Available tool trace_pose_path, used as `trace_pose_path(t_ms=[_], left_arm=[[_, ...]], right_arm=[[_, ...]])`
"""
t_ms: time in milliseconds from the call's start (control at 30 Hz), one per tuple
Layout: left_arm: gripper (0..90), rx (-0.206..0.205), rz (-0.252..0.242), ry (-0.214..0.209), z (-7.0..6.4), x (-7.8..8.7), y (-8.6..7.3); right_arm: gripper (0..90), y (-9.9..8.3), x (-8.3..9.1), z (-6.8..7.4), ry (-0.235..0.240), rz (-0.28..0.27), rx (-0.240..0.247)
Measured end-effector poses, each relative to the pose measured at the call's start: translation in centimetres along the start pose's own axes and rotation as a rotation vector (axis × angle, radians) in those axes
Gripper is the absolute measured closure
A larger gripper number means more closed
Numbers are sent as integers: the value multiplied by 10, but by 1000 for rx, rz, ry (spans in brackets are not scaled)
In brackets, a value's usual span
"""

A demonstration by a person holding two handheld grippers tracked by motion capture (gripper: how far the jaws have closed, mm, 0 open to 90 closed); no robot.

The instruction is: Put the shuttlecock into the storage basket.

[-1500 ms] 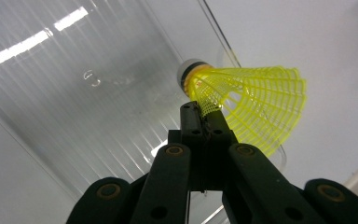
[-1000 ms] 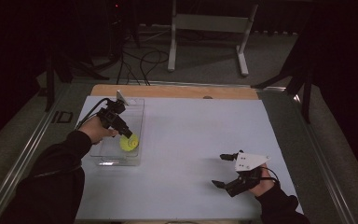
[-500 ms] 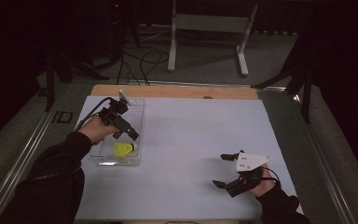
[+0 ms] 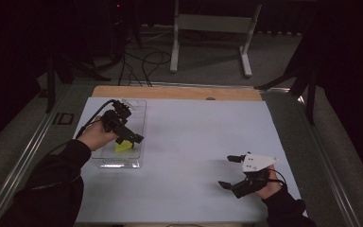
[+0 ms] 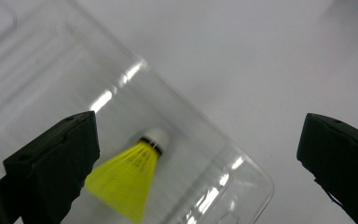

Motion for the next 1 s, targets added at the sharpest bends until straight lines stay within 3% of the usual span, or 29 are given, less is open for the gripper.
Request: trace_pose_path(t_ms=[167,300,500,567,967,1000], left_arm=[[0,-92,-115,-25,-17,7,11],[0,-141,-147,-33,-29,8,16],[0,-173,-183,-51,-43,4,22],[0,-199,-206,-56,-50,3,25],[0,-247,-366,-93,-83,2,51],[0,-249,-379,-110,-87,2,52]], right_arm=[[85,-2,1,-3,-15,4,-14],[85,-4,1,-5,-17,5,-20],[85,-4,2,-5,-18,3,-24],[85,-5,2,-6,-17,6,-26],[85,-5,2,-7,-22,2,-37],[85,-5,2,-7,-20,3,-35]])
Point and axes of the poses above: each handheld gripper's, and its own axes: x roughly backward along the jaws, y roughly out of its top, z roughly to its left, the point moved 10 cm from there along -x, roughly forward along the jaws, and after that the axes turned 2 degrees about -x, right-handed, at the moved point
